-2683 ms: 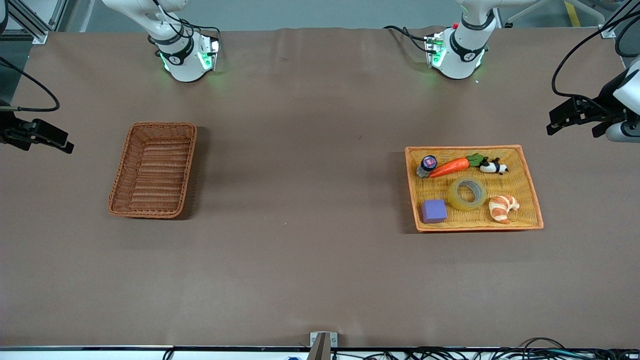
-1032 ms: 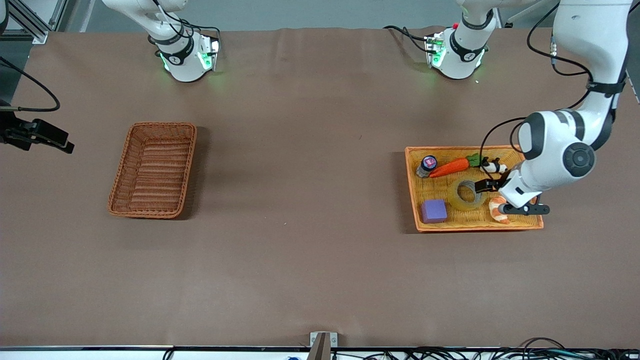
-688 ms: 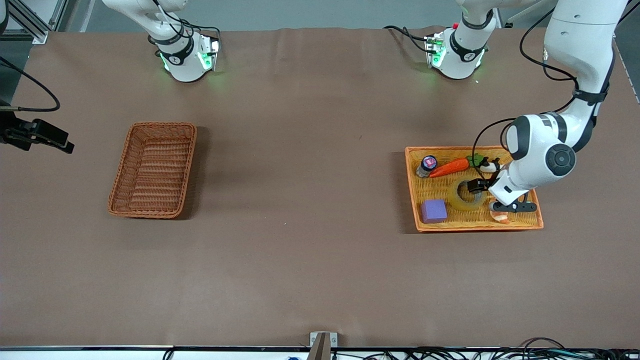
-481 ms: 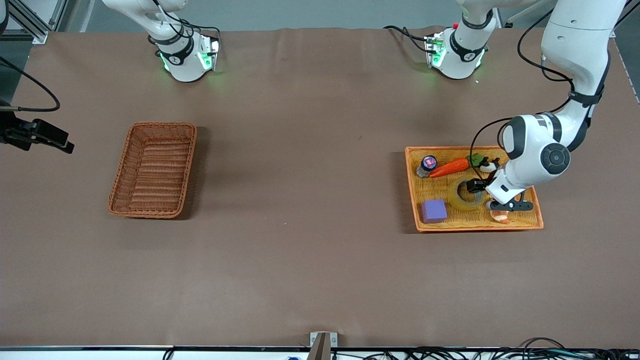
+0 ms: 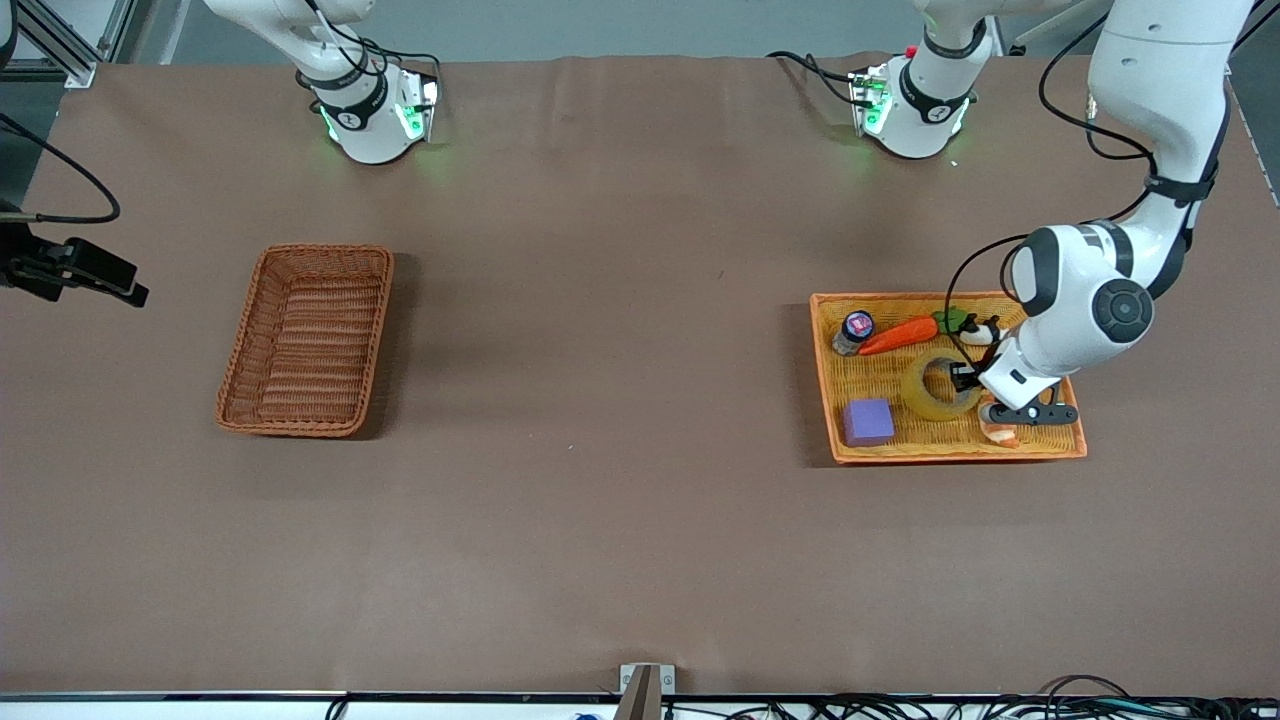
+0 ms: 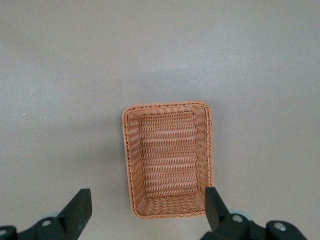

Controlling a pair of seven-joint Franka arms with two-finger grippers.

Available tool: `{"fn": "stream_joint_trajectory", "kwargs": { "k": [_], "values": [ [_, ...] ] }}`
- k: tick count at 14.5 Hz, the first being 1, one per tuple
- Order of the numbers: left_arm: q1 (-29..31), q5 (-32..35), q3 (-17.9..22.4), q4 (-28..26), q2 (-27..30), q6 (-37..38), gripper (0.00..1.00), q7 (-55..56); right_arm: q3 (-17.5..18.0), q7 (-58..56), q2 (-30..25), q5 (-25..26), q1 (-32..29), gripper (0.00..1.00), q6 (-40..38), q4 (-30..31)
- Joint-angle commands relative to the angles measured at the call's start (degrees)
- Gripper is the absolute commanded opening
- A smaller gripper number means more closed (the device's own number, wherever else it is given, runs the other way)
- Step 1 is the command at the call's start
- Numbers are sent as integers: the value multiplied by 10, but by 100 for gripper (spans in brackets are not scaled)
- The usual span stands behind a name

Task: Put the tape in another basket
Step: 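Lower the left gripper onto the clear tape roll and grasp it, then lift the tape roll with the left gripper toward the right gripper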

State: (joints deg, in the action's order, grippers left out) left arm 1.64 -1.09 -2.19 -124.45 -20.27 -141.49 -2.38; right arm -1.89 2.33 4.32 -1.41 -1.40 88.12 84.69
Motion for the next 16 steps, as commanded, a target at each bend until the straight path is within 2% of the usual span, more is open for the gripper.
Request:
{"fn": "stream_joint_trajectory", "kwargs": {
  "k": [1, 3, 5, 7, 10, 13, 14, 16],
  "values": [
    [3, 7, -4, 30, 73, 98, 0, -4, 6, 3, -8, -5, -7, 100, -2, 7],
    [0, 7, -18, 99, 87, 190, 0, 4, 6, 2, -8, -6, -7, 100, -2, 7],
    [0, 6, -55, 170, 81, 260, 0, 4, 6, 2, -8, -6, -7, 100, -2, 7],
    [-2, 7, -94, 201, 78, 285, 0, 22, 6, 2, -8, -6, -7, 100, -2, 7],
    [-6, 30, -186, 226, 53, 285, 0, 122, 6, 2, -8, -6, -7, 100, -2, 7],
    [-28, 110, -294, 298, -32, 285, 0, 265, 6, 2, -8, -6, -7, 100, -2, 7],
    [-55, 143, -308, 328, -70, 285, 0, 323, 6, 2, -8, -6, -7, 100, -2, 7],
    [-132, 198, -308, 390, -155, 286, 0, 410, 6, 2, -7, -6, -7, 100, -2, 7]
  ]
}}
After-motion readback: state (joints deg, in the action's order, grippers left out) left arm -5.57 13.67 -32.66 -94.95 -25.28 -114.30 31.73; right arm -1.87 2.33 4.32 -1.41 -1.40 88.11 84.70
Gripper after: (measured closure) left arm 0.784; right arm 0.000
